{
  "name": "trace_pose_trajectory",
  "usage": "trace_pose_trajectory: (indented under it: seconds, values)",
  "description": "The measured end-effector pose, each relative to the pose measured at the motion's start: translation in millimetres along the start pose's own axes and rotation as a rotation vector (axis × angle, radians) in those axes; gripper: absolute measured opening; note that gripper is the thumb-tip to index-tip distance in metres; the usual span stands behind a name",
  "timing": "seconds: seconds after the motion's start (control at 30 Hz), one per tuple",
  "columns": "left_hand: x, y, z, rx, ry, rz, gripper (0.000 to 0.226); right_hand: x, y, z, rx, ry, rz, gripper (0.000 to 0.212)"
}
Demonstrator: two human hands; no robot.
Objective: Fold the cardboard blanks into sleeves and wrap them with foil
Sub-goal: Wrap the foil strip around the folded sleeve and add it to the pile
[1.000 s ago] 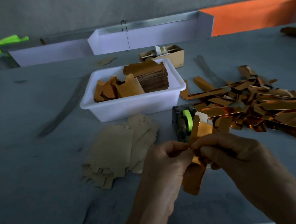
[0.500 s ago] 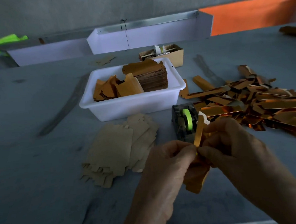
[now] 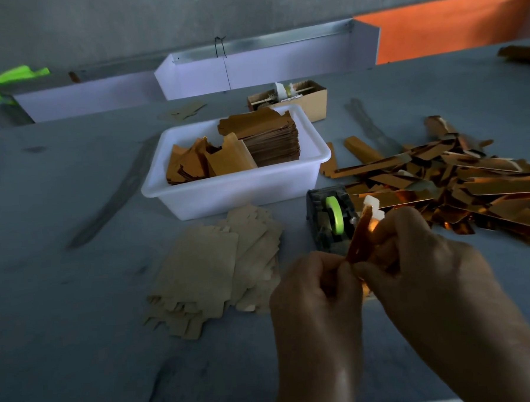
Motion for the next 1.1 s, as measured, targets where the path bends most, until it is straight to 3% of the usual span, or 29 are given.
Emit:
trace_pose_trajectory:
  seconds: [0.07,0.17,0.33,0.4,0.5,0.53,0.6,0.67,0.73,0.83,0.93,1.1]
  values:
    - [-1,-7,-1,-0.052,0.031,0.017,0.015,0,-2,0,-0.017,-0.018,0.010,0.041]
    - [-5,-10,-6,0.006,0.025,0.061,0.011,-6,-4,0,-0.049,-0.017,-0.134,0.052]
    - [4,-6,-6,0.096,-0.118,0.115,0.011,-12,17,-3,0.119,0.076,-0.528,0.051]
    - [12,-6,-6,0.114,-0.180,0.139,0.012,-16,24,-4,0.153,0.124,-0.648,0.043]
    - [22,-6,-8,0.176,-0.261,0.115,0.032,-17,32,-5,0.173,0.125,-0.681,0.015]
    - [22,-7,-8,0.201,-0.272,0.082,0.028,-17,33,-6,0.174,0.113,-0.683,0.011]
    - [16,-19,-15,0.150,-0.176,-0.125,0.005,-18,32,-11,0.177,0.111,-0.709,0.009]
    - [11,-42,-24,-0.023,-0.029,-0.436,0.016,-31,23,-21,0.135,0.180,-0.792,0.008]
    - [14,-65,-31,-0.177,0.009,-0.744,0.024,-47,2,-37,0.001,0.223,-0.817,0.008]
    - [54,-80,-39,-0.027,-0.208,-1.183,0.048,-65,-30,-52,-0.242,0.230,-0.705,0.025]
    - [75,-82,-40,0.102,-0.295,-1.301,0.053,-78,-23,-49,-0.272,0.327,-0.676,0.038]
    - [70,-75,-42,0.069,-0.245,-1.324,0.024,-80,8,-26,-0.146,0.370,-0.797,0.043]
Point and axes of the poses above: each hand's wrist, its own z-axis away from the middle knuckle, its own y-axis out of the palm, x = y × z, the point moved 8 cm from there along -z, towards the middle knuckle, and after that the axes turned 2 degrees about -z, right-handed, at the moved point
